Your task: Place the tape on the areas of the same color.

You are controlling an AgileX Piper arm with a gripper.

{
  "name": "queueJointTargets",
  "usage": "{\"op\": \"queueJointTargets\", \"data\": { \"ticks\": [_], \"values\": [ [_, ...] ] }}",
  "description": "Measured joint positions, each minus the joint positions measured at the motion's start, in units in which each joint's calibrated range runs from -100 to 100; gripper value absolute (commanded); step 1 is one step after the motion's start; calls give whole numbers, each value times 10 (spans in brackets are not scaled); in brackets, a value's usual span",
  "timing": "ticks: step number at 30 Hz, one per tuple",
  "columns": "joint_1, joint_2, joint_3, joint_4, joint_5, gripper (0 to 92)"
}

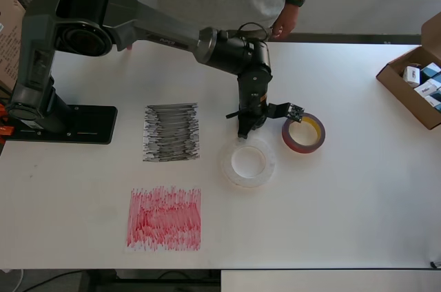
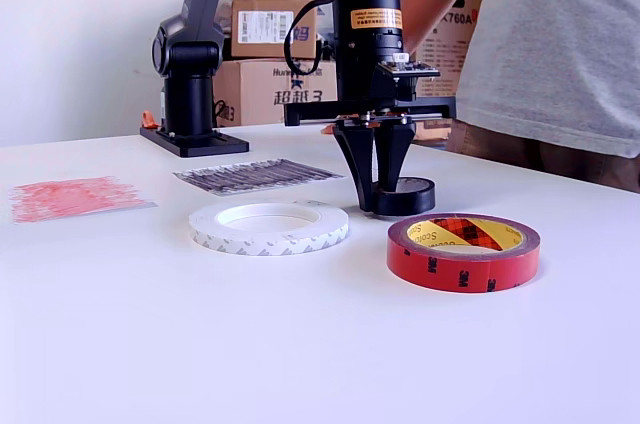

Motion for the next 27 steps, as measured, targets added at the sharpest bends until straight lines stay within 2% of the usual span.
{"op": "queueJointTargets", "data": {
  "ticks": [5,13,27],
  "values": [
    [-1,-39,23,6,-17,0],
    [-15,-169,136,-8,-89,0],
    [-67,-400,439,-169,-247,0]
  ]
}}
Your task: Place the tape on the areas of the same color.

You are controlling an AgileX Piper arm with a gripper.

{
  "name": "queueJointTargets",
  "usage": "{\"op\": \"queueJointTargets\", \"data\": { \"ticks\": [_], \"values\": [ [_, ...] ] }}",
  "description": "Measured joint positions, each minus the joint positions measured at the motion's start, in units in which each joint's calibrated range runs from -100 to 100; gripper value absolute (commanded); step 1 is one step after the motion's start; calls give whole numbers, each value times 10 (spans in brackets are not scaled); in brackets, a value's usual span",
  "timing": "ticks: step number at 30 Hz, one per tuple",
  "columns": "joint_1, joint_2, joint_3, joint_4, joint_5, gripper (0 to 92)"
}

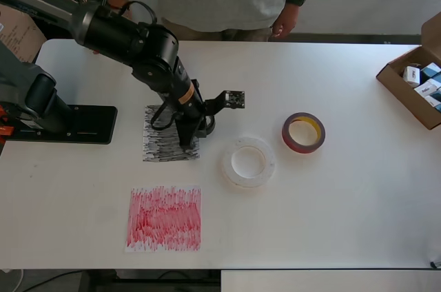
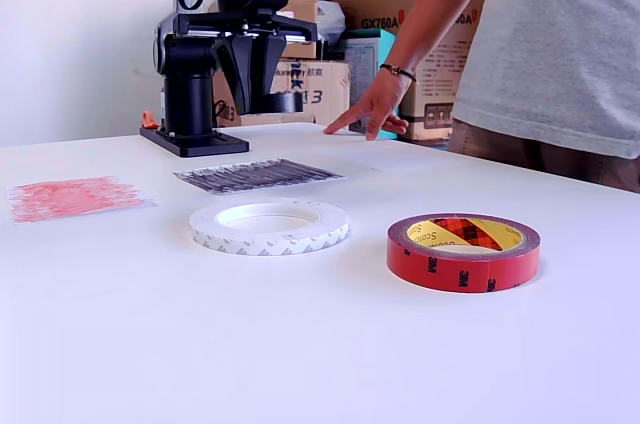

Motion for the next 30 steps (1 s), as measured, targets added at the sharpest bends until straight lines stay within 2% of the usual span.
{"op": "queueJointTargets", "data": {
  "ticks": [7,15,23,30],
  "values": [
    [0,-55,134,-85,-62,0],
    [5,-55,238,-158,-74,0],
    [7,-42,266,-209,-69,0],
    [7,-21,256,-209,-66,0]
  ]
}}
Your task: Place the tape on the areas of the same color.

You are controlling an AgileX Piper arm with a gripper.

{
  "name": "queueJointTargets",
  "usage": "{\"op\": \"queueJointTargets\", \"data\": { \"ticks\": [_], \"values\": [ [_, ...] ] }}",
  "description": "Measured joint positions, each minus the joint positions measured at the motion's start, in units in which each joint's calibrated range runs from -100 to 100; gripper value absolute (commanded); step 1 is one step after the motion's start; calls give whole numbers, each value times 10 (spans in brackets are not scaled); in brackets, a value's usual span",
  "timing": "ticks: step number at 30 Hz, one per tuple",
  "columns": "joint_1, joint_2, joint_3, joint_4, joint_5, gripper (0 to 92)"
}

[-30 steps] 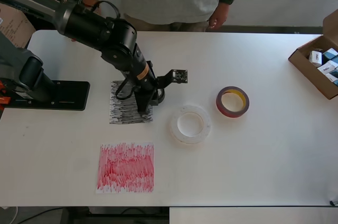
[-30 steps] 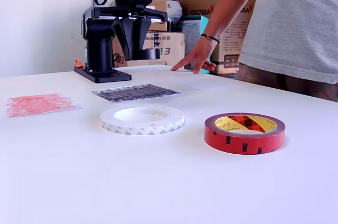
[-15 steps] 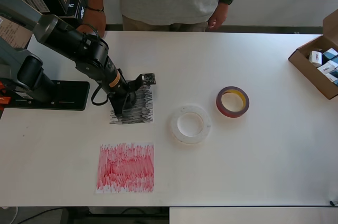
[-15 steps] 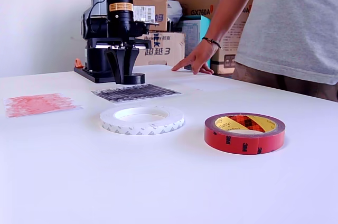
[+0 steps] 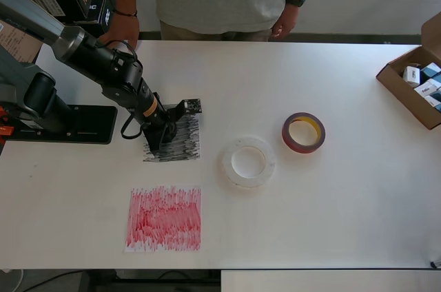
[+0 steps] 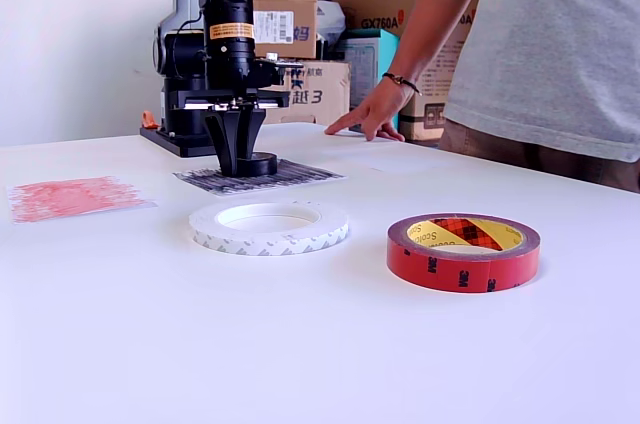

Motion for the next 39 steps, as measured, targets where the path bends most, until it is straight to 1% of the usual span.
{"op": "queueJointTargets", "data": {
  "ticks": [7,15,16,17,18,24,27,29,30,35,39],
  "values": [
    [8,2,-12,-8,24,0],
    [9,2,-12,-3,26,13],
    [9,2,-12,-3,26,37],
    [9,2,-12,-3,26,81],
    [9,2,-12,-3,26,137],
    [1,2,-12,-3,36,540],
    [2,-10,-12,-1,36,675],
    [6,-10,-12,-1,36,714],
    [8,-10,-12,-1,36,720],
    [9,-13,-29,-13,36,719],
    [9,-44,-34,-15,36,719]
  ]
}}
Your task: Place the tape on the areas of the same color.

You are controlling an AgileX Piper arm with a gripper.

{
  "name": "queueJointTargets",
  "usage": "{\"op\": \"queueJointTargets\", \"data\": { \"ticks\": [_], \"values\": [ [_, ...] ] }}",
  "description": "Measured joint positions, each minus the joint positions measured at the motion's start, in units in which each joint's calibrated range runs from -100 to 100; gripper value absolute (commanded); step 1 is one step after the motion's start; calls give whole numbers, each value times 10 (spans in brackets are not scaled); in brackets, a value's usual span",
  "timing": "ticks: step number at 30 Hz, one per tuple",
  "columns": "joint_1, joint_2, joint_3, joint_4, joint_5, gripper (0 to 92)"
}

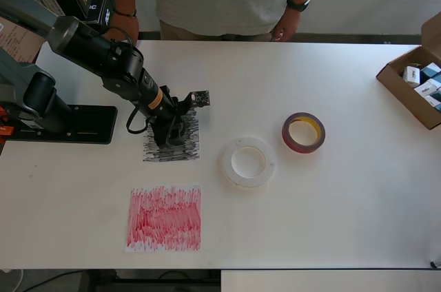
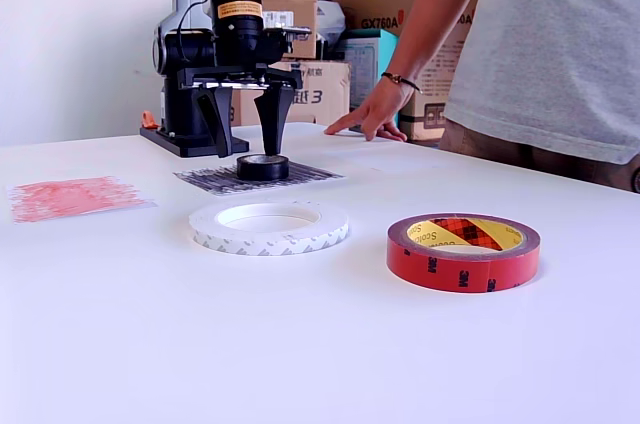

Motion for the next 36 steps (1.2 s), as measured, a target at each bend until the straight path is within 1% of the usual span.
{"op": "queueJointTargets", "data": {
  "ticks": [6,10,14,19,25,29,36],
  "values": [
    [23,-83,9,19,-8,718],
    [25,-127,7,19,-9,718],
    [21,-147,-20,19,-7,718],
    [17,-140,-84,38,21,718],
    [17,-77,-210,123,88,718],
    [17,-7,-321,215,142,718],
    [17,136,-512,359,215,718]
  ]
}}
